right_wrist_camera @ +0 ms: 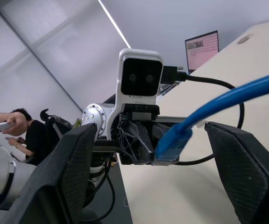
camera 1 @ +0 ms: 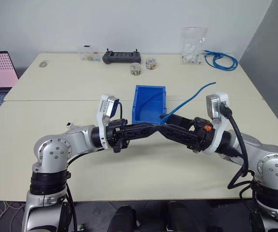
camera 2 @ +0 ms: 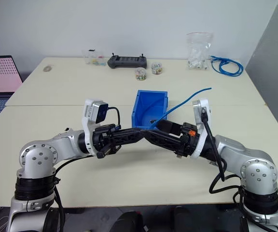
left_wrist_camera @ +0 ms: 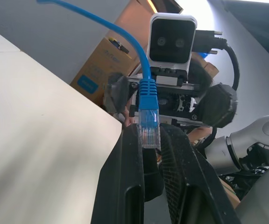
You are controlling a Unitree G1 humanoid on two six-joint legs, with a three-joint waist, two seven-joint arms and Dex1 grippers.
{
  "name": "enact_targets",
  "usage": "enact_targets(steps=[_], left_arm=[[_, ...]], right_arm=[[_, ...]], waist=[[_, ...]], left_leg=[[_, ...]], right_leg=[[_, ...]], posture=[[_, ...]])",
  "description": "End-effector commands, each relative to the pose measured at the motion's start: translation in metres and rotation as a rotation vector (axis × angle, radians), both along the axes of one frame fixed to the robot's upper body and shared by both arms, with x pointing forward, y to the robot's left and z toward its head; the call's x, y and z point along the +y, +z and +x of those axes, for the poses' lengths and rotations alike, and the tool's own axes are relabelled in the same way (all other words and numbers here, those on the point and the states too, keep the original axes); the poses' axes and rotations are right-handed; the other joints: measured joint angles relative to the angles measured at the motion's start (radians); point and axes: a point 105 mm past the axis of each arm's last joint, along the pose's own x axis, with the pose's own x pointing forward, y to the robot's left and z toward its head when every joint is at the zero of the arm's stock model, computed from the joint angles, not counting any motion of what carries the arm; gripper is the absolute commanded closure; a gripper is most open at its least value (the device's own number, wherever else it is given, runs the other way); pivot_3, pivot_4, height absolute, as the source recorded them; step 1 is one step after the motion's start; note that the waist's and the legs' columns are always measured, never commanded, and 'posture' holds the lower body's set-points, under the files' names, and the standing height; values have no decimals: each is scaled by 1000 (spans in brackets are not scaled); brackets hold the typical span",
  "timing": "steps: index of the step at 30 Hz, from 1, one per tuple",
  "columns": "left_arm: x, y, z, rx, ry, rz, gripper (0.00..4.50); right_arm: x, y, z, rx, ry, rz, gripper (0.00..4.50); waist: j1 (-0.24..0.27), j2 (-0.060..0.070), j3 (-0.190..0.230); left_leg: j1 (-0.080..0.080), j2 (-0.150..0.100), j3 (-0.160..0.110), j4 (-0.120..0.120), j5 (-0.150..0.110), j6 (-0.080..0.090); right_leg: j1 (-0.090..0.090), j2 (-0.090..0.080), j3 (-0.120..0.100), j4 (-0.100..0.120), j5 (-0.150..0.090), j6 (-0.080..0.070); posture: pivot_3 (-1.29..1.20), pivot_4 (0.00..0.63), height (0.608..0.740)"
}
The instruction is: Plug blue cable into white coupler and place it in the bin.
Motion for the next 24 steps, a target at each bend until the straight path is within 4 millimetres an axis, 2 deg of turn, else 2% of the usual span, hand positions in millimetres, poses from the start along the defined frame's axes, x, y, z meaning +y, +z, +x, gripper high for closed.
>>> enact_targets(steps=[1, 5, 7, 12, 24], left_arm=[[-1, 8, -7, -36, -22, -15, 4256], [-1, 6, -9, -31, -26, -10, 4256], [0, 5, -9, -28, -23, -3, 4256], [3, -1, -9, -19, -14, 18, 4256], [2, -4, -7, -21, -9, 23, 4256]], right_arm=[[3, 5, -2, -16, 22, 21, 1713], [4, 6, -2, -9, 29, 31, 2621], [4, 8, -2, -3, 34, 46, 3248], [2, 13, -4, 17, 57, 81, 4301], [3, 11, -8, 29, 79, 70, 4302]], waist=[[0, 0, 0], [0, 0, 0], [0, 0, 0], [0, 0, 0], [0, 0, 0]], left_leg=[[0, 0, 0, 0, 0, 0], [0, 0, 0, 0, 0, 0], [0, 0, 0, 0, 0, 0], [0, 0, 0, 0, 0, 0], [-1, 0, 1, 0, 0, 0]], right_leg=[[0, 0, 0, 0, 0, 0], [0, 0, 0, 0, 0, 0], [0, 0, 0, 0, 0, 0], [-1, 0, 0, 0, 0, 0], [-1, 0, 1, 0, -2, 3]], posture=[[0, 150, 740], [0, 150, 740], [0, 150, 740], [0, 150, 740], [0, 150, 740]])
